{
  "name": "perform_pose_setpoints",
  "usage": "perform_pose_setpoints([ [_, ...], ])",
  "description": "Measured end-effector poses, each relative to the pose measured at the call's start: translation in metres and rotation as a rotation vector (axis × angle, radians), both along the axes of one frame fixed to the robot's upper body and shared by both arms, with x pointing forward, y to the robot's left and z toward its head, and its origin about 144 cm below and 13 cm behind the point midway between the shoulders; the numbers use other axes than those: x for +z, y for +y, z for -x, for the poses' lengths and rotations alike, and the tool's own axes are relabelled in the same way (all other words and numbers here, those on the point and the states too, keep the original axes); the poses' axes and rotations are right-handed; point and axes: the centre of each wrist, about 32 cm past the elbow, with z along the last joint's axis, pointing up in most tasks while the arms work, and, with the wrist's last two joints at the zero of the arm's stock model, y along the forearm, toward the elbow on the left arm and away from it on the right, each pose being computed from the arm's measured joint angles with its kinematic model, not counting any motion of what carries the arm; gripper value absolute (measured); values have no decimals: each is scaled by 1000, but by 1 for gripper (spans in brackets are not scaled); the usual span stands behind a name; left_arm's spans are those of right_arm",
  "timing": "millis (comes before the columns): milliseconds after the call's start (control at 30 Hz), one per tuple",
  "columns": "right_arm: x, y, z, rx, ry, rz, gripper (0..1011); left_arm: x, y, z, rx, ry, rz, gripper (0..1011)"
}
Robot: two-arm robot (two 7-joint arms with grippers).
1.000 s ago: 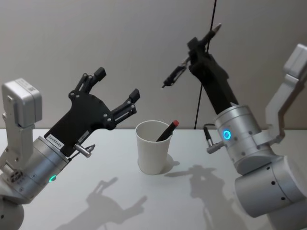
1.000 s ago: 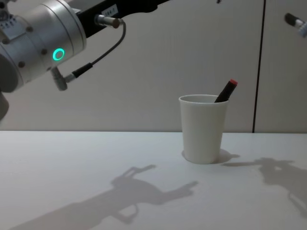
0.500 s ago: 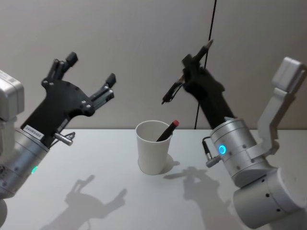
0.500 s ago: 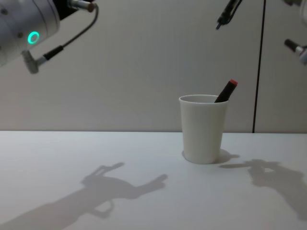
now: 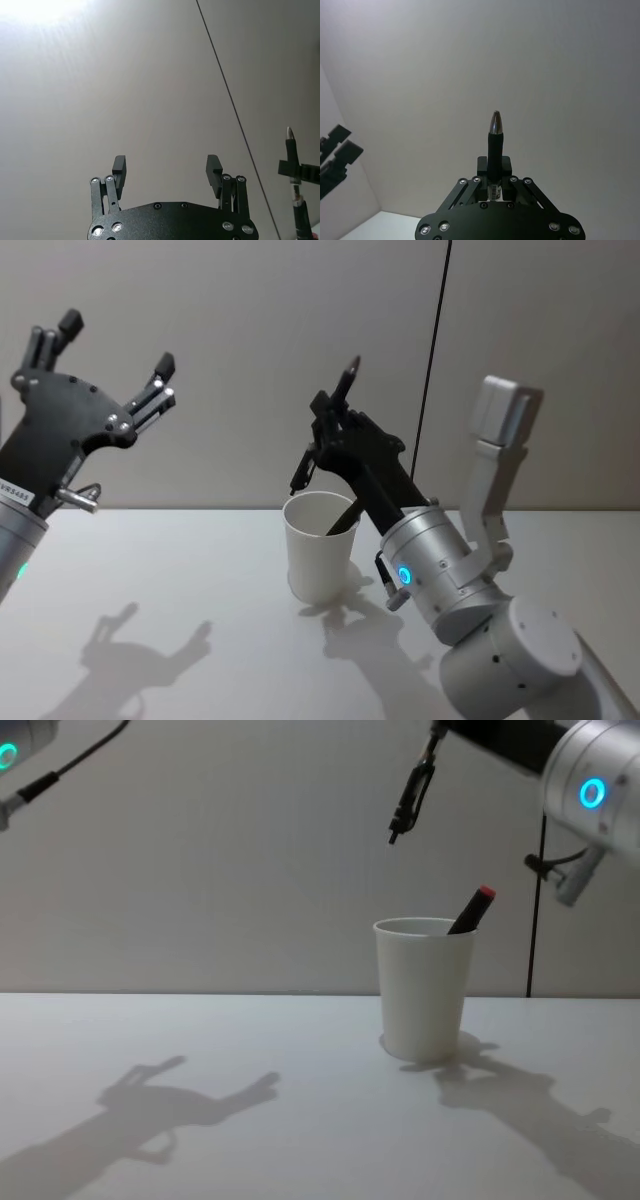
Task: Place the pen into the pen holder.
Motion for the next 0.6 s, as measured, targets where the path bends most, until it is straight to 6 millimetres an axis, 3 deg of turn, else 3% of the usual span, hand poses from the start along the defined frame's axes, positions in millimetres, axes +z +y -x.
perform_pose_setpoints([
  [600, -8, 23, -7, -133, -96, 151, 144, 6, 8, 3, 71, -30, -9, 1003],
])
